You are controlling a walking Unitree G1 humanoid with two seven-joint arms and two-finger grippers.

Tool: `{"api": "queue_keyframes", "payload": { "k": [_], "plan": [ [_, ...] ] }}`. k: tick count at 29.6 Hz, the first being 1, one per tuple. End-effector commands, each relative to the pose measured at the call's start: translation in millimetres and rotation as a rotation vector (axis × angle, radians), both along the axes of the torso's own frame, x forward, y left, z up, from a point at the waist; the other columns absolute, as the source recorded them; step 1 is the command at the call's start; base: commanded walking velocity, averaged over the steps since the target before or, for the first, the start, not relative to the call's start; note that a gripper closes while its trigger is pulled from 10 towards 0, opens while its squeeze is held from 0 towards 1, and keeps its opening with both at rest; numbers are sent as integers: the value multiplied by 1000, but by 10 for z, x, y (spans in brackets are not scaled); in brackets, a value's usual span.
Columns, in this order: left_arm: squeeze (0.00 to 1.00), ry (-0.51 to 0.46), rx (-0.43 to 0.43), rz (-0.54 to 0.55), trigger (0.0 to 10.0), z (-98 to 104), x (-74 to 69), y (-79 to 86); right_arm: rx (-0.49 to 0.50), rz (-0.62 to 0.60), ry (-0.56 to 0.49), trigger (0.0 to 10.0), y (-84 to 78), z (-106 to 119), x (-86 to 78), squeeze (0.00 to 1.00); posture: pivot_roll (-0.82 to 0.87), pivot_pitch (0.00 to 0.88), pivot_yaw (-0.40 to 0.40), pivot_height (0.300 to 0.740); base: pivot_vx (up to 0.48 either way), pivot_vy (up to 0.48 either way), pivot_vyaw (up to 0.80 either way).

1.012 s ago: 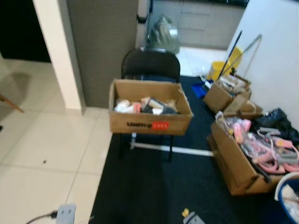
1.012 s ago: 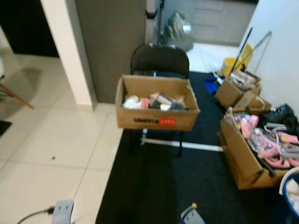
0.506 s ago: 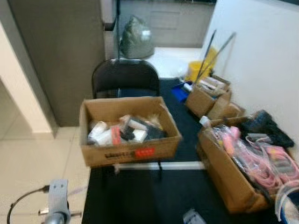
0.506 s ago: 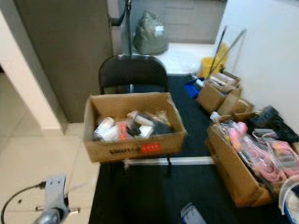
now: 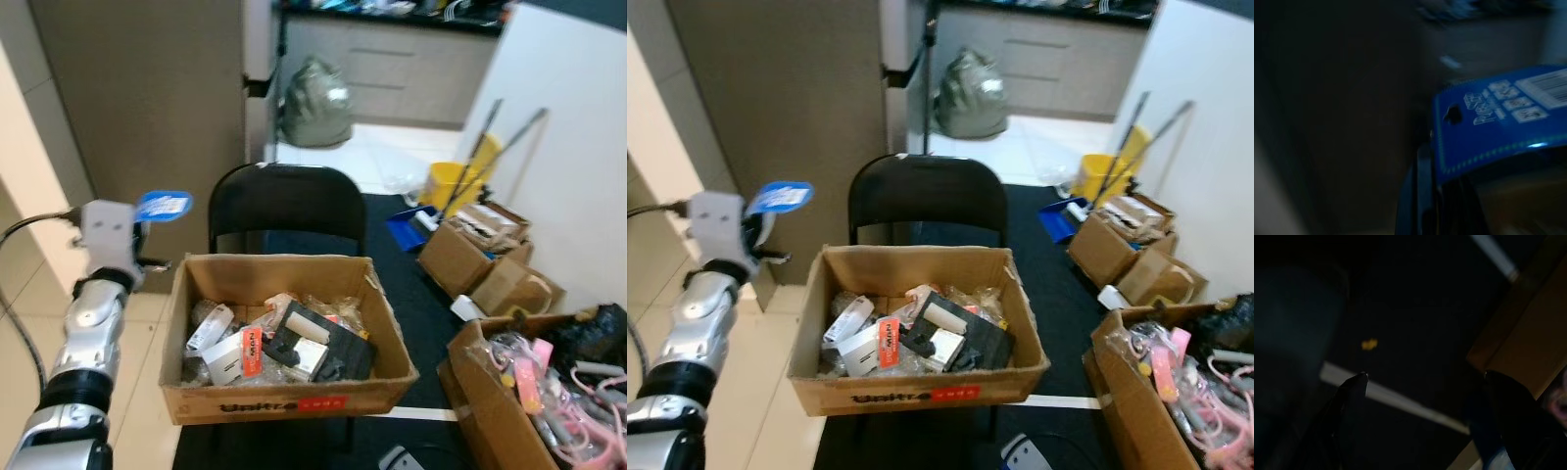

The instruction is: Picking trash to rubbish bin

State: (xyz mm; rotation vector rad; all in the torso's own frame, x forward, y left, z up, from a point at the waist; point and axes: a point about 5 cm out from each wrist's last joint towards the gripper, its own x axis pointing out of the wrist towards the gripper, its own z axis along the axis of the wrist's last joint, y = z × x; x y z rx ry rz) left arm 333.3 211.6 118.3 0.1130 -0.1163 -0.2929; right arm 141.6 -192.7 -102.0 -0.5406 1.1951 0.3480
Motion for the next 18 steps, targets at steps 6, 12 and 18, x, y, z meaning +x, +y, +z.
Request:
{"api": "queue_keyframes", "payload": {
  "k": [6,12,18],
  "plan": [
    [0,209,-46,-386,10000,-361,-268,-536,3,2,7,10000,20,-13,-30,0,186,0,-68,740,0,0,0],
    [0,311,17,-441,10000,-526,-377,-539,-6,9,23,10000,-3,-29,-86,0,192,0,-70,740,0,0,0],
    [1000,374,37,-513,10000,-616,-458,-580,-5,18,22,10000,13,-31,-87,0,195,0,-71,740,0,0,0]
  ]
}}
